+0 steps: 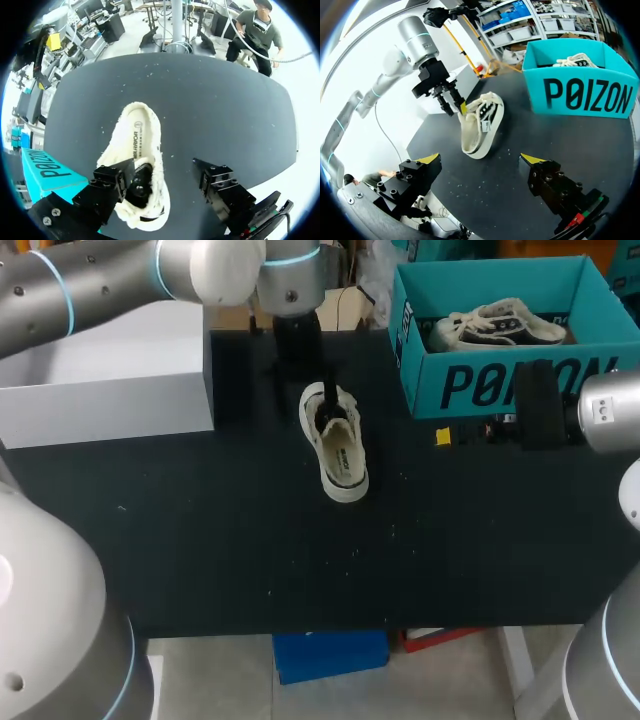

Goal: Take the shoe out of the shoebox, open the shoe tongue, remove and reinsert the insole, then place the shoe into the shoebox

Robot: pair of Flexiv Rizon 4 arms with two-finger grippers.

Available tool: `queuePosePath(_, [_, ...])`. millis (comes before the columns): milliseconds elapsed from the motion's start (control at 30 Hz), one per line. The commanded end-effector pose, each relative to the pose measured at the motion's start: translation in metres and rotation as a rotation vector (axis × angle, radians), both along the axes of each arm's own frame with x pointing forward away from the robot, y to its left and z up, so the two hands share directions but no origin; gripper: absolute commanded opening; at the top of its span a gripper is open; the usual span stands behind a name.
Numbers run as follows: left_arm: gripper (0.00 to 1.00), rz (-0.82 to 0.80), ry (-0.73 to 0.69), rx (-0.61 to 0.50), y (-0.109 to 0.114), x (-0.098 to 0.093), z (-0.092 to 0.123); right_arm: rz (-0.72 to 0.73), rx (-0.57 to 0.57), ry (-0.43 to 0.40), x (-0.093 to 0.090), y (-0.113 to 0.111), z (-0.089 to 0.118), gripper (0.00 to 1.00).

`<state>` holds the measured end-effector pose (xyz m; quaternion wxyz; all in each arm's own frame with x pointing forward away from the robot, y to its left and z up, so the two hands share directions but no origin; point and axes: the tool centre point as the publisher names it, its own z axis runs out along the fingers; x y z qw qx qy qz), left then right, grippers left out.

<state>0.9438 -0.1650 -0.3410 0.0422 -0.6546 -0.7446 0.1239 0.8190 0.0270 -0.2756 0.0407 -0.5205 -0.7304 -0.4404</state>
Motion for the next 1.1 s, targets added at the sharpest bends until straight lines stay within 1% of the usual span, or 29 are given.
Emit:
queuePosePath(33, [0.98,0.007,-0.019,0.013,-0.001,-0.004,-0.009,0.0,-0.001,0.002,0.001,0.001,0.0,1.0])
queuePosePath(167, [0.97,0.031,-0.041,0.032,0.003,-0.003,-0.016,0.0,-0.001,0.002,0.001,0.001,0.0,1.0])
queuePosePath(233, [0.9,0.042,-0.048,0.04,0.005,-0.003,-0.019,0.0,-0.001,0.002,0.001,0.001,0.0,1.0])
queuePosePath(300, [0.79,0.042,-0.053,0.046,0.008,-0.003,-0.023,0.0,-0.001,0.002,0.001,0.001,0.0,1.0])
queuePosePath(467, [0.79,0.053,-0.065,0.074,0.018,-0.003,-0.033,0.0,-0.001,0.002,0.001,0.001,0.0,1.0])
queuePosePath(600, [0.83,0.057,-0.082,0.091,0.025,0.0,-0.04,0.0,-0.001,0.002,0.001,0.001,0.0,1.0])
queuePosePath(633, [0.85,0.057,-0.093,0.097,0.027,0.001,-0.042,0.0,-0.001,0.002,0.001,0.001,0.0,1.0])
queuePosePath(700, [0.85,0.045,-0.122,0.105,0.028,0.004,-0.045,0.0,-0.001,0.002,0.001,0.001,0.0,1.0])
queuePosePath(833, [0.81,0.017,-0.163,0.101,0.023,0.007,-0.051,0.0,-0.001,0.002,0.001,0.001,0.0,1.0])
queuePosePath(867, [0.8,0.017,-0.164,0.089,0.021,0.007,-0.053,0.0,-0.001,0.002,0.001,0.001,0.0,1.0])
queuePosePath(933, [0.81,0.024,-0.162,0.072,0.019,0.006,-0.056,0.0,-0.001,0.002,0.001,0.001,0.0,1.0])
queuePosePath(1100, [0.76,0.008,-0.177,0.065,0.013,0.006,-0.061,0.0,-0.001,0.002,0.001,0.001,0.0,1.0])
